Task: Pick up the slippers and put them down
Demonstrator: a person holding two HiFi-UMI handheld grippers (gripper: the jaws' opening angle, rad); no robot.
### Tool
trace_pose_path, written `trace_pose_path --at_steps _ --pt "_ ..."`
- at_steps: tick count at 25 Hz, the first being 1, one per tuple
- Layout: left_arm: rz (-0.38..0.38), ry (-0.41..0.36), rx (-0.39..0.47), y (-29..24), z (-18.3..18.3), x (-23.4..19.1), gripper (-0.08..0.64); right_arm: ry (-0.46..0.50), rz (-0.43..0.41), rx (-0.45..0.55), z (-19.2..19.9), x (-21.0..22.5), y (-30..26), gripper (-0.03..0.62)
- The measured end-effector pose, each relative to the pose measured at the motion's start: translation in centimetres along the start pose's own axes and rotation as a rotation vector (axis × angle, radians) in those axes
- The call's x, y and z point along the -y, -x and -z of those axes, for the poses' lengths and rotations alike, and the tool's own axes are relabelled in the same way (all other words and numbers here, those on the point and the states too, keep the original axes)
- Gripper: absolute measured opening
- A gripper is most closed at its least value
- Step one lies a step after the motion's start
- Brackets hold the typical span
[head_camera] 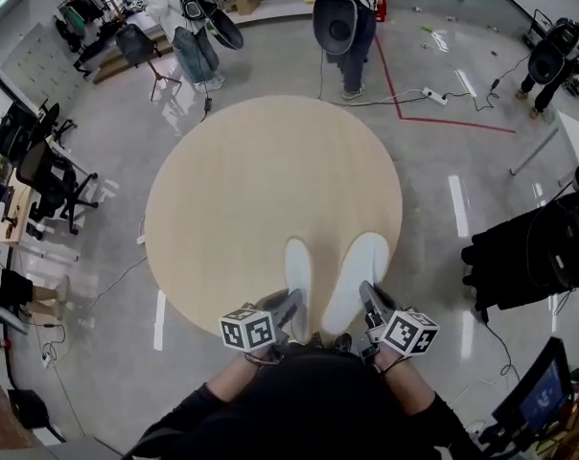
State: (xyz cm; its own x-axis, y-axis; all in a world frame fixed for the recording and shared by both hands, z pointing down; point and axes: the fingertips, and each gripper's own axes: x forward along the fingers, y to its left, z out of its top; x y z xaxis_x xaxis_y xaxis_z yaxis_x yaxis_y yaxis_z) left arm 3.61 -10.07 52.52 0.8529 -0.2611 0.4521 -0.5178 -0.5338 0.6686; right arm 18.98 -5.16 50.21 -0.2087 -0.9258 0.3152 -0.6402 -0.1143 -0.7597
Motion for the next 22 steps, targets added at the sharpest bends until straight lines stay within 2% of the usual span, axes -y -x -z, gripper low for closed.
trace_pose_path --at_steps 4,8,12,18,22 --pt "0.057 -0.006 0.015 -0.8 -1.9 -0.4 0.034 0.044 0.051 0.038 -1.8 -0.4 -0.6 0.032" --pt "0.095 0.036 0.032 -0.6 -2.4 -2.1 0.034 0.145 0.081 0.033 -1.9 -1.6 -1.9 0.032" --pt "0.113 0.074 0.017 -0.9 -2.3 -4.0 0.034 0.165 0.108 0.028 -1.7 -1.5 -3.2 0.032" --pt "0.082 0.072 -0.012 -1.9 -3.0 -5.8 0.034 0.125 0.124 0.006 -1.5 0.3 -5.5 0.032" --pt "0.029 0.071 -0.02 -3.6 -4.3 -6.6 0.034 0.142 0.098 -0.065 -1.8 1.7 -8.4 0.032"
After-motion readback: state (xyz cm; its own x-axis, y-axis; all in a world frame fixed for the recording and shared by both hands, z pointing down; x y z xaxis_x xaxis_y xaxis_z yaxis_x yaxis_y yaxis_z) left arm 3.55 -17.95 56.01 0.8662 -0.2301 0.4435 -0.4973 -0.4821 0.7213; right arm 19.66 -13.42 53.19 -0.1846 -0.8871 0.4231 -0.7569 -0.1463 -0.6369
